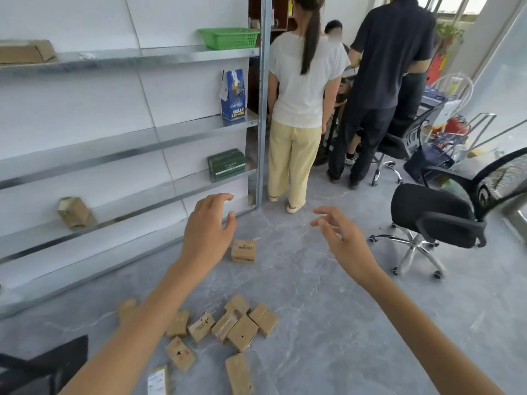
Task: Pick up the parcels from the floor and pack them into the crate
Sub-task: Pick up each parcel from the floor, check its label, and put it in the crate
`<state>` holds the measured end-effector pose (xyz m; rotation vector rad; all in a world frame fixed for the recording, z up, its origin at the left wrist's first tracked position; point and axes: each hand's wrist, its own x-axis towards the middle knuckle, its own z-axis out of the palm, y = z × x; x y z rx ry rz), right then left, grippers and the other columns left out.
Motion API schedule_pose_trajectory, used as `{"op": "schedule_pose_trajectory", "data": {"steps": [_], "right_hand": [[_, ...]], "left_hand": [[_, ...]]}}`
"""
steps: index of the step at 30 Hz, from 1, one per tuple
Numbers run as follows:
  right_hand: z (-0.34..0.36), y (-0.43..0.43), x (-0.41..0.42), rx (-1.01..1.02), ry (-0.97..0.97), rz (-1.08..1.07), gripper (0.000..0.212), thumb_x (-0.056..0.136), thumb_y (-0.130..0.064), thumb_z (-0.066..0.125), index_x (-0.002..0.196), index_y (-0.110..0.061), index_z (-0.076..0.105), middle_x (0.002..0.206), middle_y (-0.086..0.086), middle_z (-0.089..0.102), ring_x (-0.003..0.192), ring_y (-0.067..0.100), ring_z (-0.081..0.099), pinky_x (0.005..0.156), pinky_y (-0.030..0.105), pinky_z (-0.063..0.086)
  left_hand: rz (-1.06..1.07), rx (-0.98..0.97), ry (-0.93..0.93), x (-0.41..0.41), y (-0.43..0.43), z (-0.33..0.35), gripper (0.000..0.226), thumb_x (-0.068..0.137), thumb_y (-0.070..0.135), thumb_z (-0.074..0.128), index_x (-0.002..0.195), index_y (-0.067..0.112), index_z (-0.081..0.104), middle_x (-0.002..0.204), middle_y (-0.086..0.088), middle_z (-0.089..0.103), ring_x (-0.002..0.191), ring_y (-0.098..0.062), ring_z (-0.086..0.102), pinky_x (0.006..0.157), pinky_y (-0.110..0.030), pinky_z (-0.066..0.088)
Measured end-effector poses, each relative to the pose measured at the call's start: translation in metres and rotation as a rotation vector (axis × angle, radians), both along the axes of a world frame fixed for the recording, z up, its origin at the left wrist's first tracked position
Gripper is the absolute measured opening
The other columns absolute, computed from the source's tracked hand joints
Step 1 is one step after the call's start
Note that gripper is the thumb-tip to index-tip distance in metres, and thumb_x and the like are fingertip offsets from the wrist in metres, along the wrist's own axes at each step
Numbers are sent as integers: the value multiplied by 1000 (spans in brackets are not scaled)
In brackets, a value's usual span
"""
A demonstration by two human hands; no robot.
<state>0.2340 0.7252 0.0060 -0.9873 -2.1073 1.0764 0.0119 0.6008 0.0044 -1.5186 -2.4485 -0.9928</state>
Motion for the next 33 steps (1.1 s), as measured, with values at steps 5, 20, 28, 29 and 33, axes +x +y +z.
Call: {"op": "schedule_pose_trajectory", "data": {"steps": [5,20,28,29,33], "right_hand": [[-11,65,-11,-10,-1,36,22,99,-24,45,118,-26,55,105,-9,66,92,34,61,62,16,47],[-34,270,-146,46,-163,286,21,99,-25,45,116,-25,57,107,-5,66,106,6,57,76,-2,37],[-61,359,-218,-56,-191,361,21,98,-23,48,116,-23,59,107,-8,64,102,5,56,74,6,40],[-66,370,-228,-69,-194,376,20,98,-23,48,115,-23,59,106,-8,64,101,5,55,73,5,40],[-96,425,-276,-95,-251,452,19,98,-24,48,113,-24,58,103,-4,66,101,8,58,79,16,43]], "left_hand": [[60,-19,11,-2,48,-7,31,94,19,50,125,13,53,127,-3,56,121,-23,48,96,-35,40],[156,-8,-29,-105,242,-23,36,94,19,48,130,17,49,125,-3,57,118,-20,48,93,-33,43],[252,-61,-37,-166,310,-37,41,95,17,47,136,18,46,122,-4,57,115,-21,49,91,-34,45],[267,-72,-46,-173,319,-44,41,95,18,47,135,19,46,122,-4,58,115,-21,49,91,-34,44],[347,-133,-109,-203,365,-80,39,94,18,48,133,20,48,124,-2,58,116,-23,49,92,-35,43]]}}
